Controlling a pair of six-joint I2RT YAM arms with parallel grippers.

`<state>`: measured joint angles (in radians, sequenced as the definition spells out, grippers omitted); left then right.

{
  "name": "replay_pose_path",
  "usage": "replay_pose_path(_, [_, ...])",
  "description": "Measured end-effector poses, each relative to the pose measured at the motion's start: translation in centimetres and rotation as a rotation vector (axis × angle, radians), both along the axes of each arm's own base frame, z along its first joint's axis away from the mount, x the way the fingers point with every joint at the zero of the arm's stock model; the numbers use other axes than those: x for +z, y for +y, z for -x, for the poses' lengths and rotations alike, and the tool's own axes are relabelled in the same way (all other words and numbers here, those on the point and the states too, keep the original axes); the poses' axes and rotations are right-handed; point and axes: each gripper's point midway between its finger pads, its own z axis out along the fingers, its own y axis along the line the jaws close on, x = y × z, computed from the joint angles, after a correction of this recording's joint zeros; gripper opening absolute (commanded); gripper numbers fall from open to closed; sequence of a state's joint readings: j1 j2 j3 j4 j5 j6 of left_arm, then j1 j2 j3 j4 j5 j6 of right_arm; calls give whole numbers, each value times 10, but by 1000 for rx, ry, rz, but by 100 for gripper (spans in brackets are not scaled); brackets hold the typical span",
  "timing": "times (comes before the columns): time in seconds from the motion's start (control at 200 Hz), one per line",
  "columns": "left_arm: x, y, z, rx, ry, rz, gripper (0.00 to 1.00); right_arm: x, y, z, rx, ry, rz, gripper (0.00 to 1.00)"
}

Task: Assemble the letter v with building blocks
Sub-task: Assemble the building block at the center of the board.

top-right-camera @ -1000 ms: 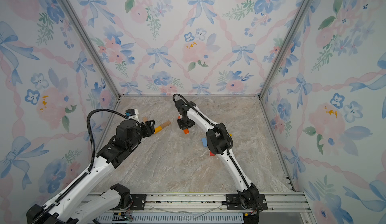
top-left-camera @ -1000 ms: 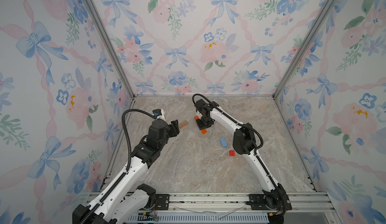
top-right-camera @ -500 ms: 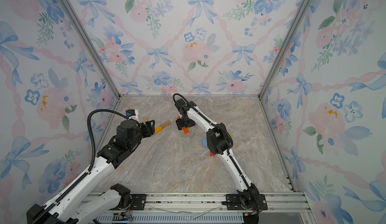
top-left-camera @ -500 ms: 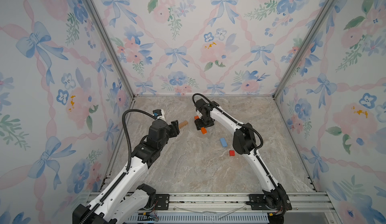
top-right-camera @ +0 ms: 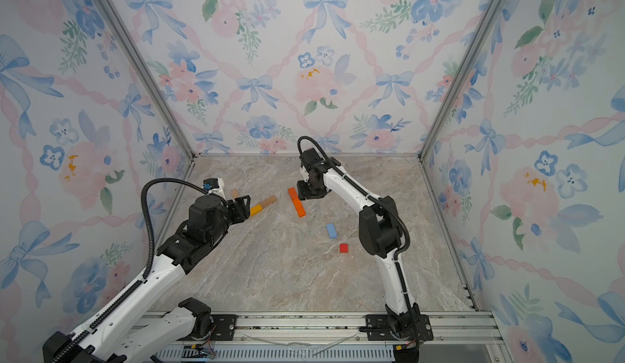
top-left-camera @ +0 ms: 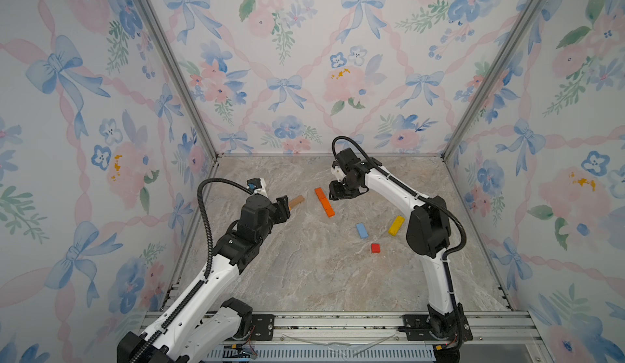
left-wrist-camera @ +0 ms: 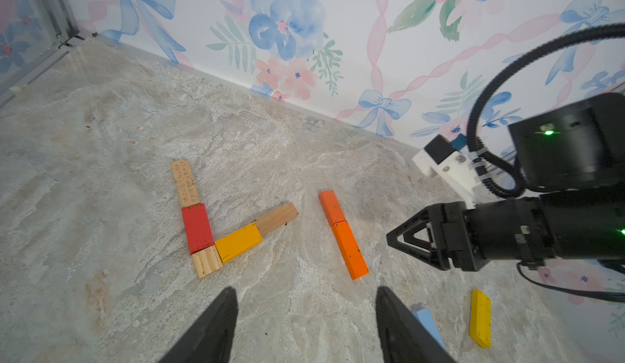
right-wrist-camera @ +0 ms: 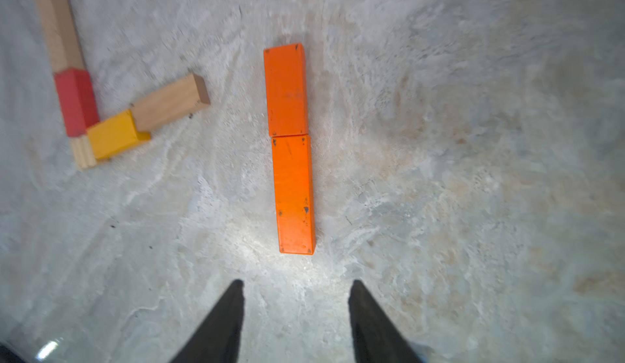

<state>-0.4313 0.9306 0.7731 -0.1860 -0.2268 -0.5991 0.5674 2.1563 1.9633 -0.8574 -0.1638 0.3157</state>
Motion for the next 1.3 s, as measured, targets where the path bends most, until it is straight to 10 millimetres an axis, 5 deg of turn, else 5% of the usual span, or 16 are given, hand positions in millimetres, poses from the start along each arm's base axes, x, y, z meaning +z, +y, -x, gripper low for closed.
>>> replay_pose_path(0.08, [-1,0,0,0,3,5,65,5,-5,8,-27,-10,-40,0])
replay_pose_path(0.45, [-13,-4,-4,-8,40,2,64,-82,-5,53,-62,180,-15,0])
replay_pose_path(0.805, [-13,-5,-4,-13,43,7,63,-101,2,49,-82,194,-25,0])
replay_pose_path(1.3, [-13,-4,-4,-11,43,7,63,-100,10,37,-91,176,-48,0])
